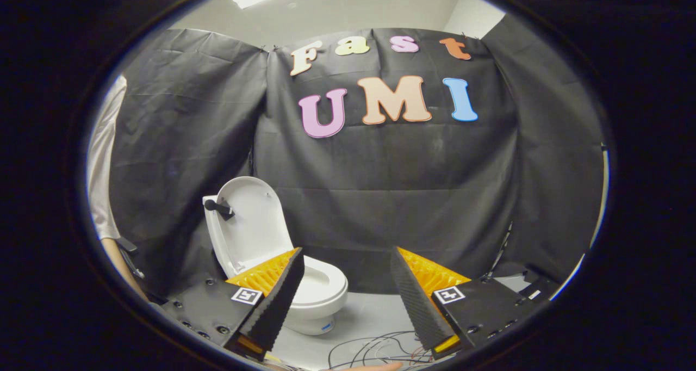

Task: Open the toilet lid.

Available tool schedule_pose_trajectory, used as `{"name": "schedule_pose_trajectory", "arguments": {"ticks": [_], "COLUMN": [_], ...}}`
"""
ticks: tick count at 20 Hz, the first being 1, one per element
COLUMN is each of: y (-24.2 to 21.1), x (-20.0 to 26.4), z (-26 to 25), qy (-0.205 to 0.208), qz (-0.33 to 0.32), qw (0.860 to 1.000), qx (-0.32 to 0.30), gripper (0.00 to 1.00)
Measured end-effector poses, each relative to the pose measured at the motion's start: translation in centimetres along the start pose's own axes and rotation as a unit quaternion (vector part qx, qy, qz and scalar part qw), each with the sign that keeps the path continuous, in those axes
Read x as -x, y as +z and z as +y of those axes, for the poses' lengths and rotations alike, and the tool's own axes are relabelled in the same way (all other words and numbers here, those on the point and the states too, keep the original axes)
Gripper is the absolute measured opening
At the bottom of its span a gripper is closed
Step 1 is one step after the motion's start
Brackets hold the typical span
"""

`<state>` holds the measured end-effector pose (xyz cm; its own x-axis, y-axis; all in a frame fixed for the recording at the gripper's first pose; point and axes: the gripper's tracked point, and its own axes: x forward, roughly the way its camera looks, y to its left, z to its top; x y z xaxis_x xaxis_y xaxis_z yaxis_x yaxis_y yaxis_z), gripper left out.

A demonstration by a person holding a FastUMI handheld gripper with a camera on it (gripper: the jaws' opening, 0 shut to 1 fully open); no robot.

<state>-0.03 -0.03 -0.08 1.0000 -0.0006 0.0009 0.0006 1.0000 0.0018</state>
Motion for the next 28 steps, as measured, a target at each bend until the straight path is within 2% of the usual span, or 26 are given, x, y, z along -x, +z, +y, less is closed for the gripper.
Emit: {"name": "schedule_pose_trajectory", "arguments": {"ticks": [13, 19, 24, 28], "y": [0.1, 0.3, 1.5, 2.7], "x": [0.0, -3.6, -7.2, -9.9], "z": [0.1, 0.2, 2.1, 3.6], "qy": [-0.001, -0.003, 0.017, -0.024], "qz": [-0.002, -0.001, -0.028, -0.066], "qw": [1.000, 1.000, 0.999, 0.998], "qx": [0.001, 0.005, 0.016, -0.006], "gripper": [0.98, 0.98, 0.98, 0.98]}}
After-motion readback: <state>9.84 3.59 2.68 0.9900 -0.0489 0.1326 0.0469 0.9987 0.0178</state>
